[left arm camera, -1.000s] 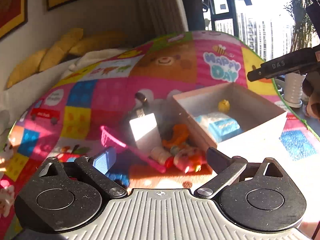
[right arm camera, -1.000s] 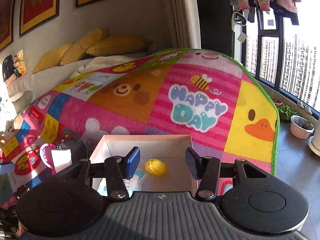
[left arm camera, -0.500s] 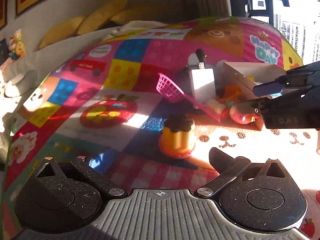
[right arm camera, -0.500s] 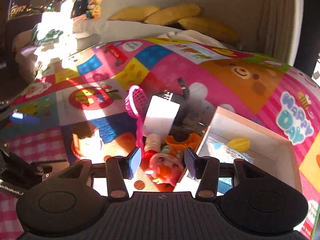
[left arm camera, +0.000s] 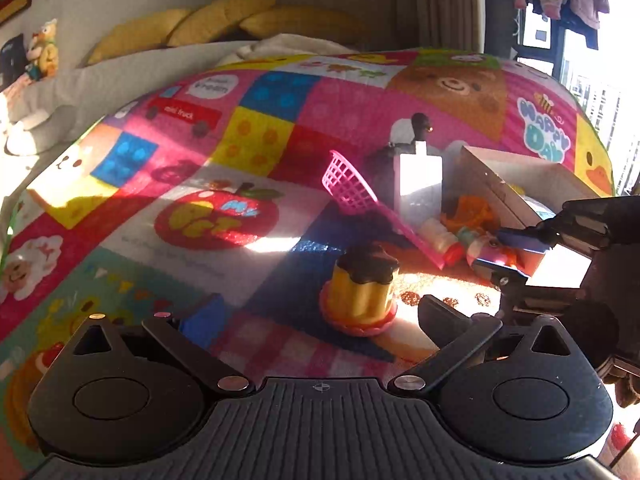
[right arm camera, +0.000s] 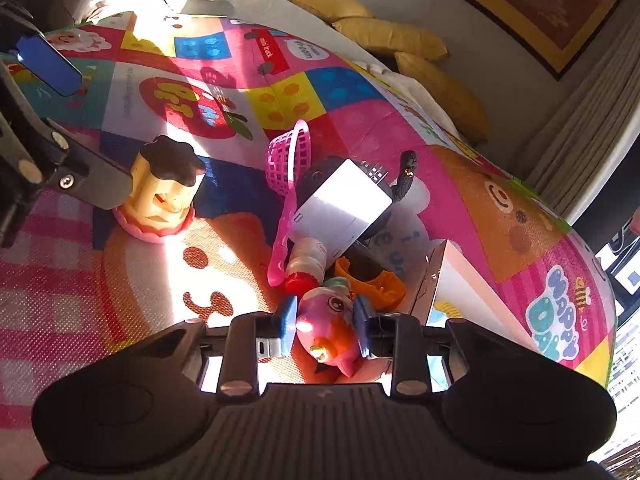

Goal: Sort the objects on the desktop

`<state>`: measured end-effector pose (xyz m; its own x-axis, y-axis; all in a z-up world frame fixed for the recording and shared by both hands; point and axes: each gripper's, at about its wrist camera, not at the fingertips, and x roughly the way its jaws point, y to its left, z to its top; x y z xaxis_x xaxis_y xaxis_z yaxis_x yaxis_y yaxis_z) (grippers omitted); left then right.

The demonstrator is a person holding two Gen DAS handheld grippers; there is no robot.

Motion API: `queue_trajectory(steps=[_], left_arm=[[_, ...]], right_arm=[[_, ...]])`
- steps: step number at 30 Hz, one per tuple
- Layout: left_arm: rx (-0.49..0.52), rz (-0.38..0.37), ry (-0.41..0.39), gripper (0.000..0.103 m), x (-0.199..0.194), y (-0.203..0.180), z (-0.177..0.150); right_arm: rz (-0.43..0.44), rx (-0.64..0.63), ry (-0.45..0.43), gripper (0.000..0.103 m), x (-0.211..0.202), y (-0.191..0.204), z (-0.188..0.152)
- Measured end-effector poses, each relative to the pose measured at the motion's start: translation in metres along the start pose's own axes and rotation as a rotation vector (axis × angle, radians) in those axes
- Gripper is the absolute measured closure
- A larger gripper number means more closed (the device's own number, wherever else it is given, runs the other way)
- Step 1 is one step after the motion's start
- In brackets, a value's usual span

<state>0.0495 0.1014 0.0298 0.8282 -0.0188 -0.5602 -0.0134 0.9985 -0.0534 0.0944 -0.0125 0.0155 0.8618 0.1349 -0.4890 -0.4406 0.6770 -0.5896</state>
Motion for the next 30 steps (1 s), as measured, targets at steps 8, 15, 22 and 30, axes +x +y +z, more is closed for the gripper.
queue_trajectory(steps=[8, 15, 22, 30], left_arm=[[0.068, -0.021, 0.009, 0.000, 0.013, -0.020, 0.003], [0.090, 0.004, 0.025, 0.002, 0.034, -0.034, 0.005], [0.097, 0.033, 0.071, 0.043, 0.051, -0.037, 0.009], [0.202, -0.066, 0.061, 0.043, 0.049, -0.073, 0.006]], right_arm=[[0.121, 0.131, -0.010, 0.100, -0.080, -0.029, -0.036], [0.072, 0.436, 0.102, 0.098, -0.111, -0.087, -0.111], [0.148, 0.778, 0.126, 0.040, -0.101, -0.118, -0.148], [0.163, 0.759, 0.067, 0.028, -0.099, -0.107, -0.132]])
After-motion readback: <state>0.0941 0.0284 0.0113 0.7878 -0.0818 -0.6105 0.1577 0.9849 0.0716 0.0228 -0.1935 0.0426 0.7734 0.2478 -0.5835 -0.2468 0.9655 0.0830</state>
